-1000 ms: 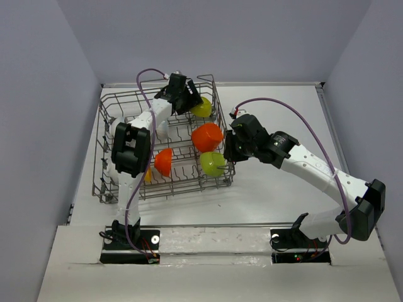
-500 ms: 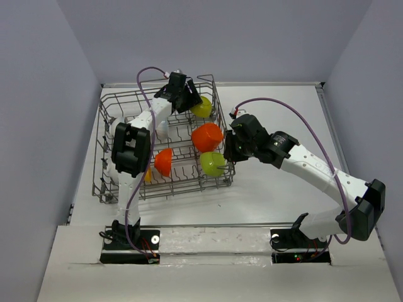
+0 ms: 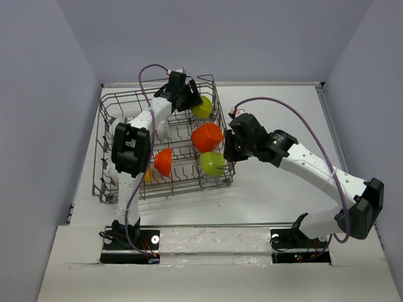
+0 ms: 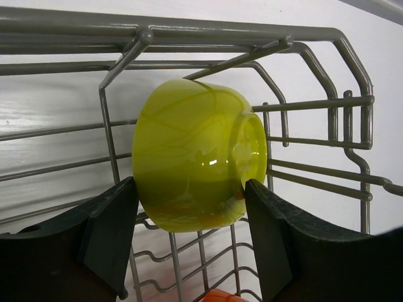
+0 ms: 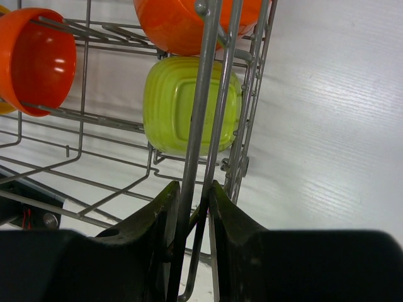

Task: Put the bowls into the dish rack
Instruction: Place the upside down bowl on the dish rack.

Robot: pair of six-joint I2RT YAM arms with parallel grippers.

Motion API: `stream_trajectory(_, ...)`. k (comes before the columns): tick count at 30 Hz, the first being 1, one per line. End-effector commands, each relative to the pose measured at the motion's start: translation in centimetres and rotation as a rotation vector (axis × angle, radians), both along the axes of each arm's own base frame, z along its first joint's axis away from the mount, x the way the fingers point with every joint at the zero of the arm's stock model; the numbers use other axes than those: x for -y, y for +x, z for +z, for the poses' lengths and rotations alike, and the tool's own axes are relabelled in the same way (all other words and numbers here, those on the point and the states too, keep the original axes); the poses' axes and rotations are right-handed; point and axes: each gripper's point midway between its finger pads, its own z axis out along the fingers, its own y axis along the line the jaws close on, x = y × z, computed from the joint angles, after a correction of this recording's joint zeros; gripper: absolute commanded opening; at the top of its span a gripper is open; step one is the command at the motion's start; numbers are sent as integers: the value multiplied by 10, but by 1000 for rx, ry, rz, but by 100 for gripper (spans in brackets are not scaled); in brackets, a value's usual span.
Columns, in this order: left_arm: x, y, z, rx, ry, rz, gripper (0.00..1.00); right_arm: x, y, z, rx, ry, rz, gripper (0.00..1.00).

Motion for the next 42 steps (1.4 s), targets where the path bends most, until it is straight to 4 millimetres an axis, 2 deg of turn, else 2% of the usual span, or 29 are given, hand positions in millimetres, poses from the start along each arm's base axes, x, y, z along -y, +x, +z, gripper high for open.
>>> stream_trajectory(1,16,-32,1,-46,19,-130,50,-32,4,28,39,124,69,12)
stream_trajectory(21,2,-69,-27,-101,107,-226,50,-38,11,29,48,126,72,12)
stream_trajectory(35,-2,-92,-33,-132,137,-317,51,-43,15,30,52,126,73,13)
stream_trajectory(42,-7,-97,-32,-144,178,-364,51,-45,17,30,52,125,77,13)
